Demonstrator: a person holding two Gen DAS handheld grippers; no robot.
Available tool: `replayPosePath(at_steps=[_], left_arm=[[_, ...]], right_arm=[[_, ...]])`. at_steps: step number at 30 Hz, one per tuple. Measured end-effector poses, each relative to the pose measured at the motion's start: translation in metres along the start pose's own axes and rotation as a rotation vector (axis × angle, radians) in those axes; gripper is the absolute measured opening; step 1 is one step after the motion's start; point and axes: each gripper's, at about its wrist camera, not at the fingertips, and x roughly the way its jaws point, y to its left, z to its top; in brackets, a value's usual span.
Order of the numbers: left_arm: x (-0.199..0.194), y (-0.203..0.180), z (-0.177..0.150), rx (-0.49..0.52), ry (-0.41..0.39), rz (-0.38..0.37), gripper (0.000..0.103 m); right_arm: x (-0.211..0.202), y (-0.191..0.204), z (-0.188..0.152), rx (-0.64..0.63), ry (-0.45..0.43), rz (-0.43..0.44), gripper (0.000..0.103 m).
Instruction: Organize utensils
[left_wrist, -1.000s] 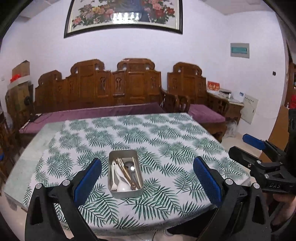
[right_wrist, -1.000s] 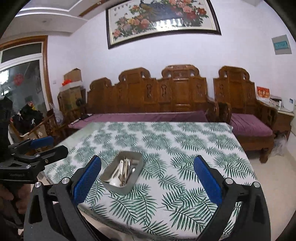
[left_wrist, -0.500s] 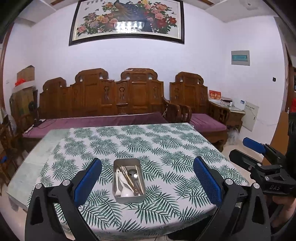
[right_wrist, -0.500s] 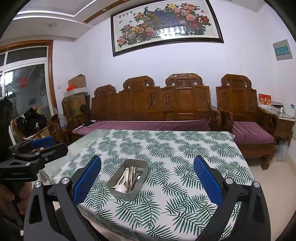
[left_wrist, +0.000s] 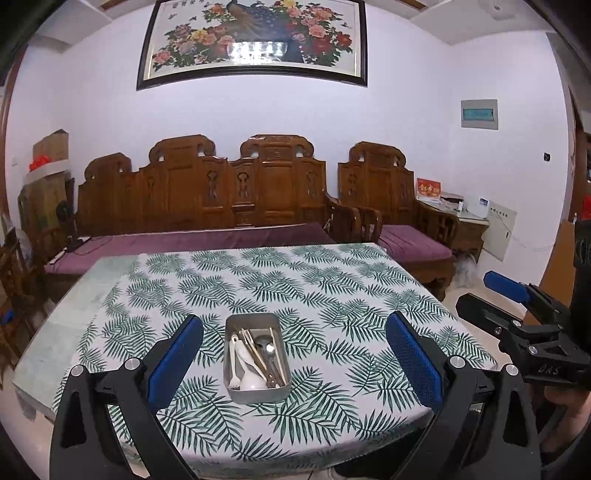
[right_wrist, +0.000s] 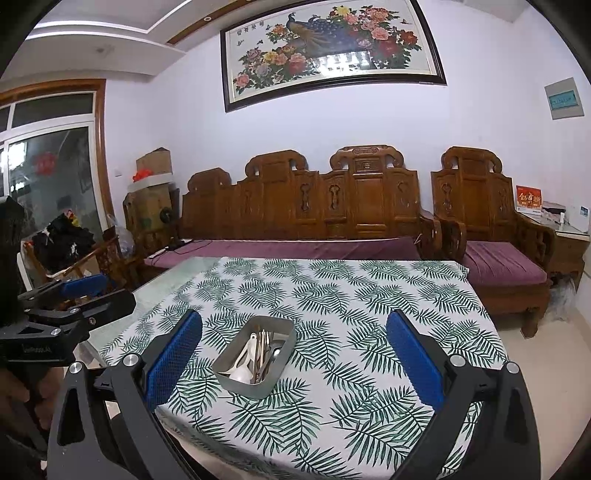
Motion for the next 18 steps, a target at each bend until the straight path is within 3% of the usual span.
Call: replayPosePath(at_steps=[18], left_arm=[[-0.0013, -0.0034, -0.0019, 0.017, -0.014, 0.009, 0.095]], right_arm=[[-0.0001, -0.0005, -0.0001, -0.001, 0.001, 0.000, 0.100]])
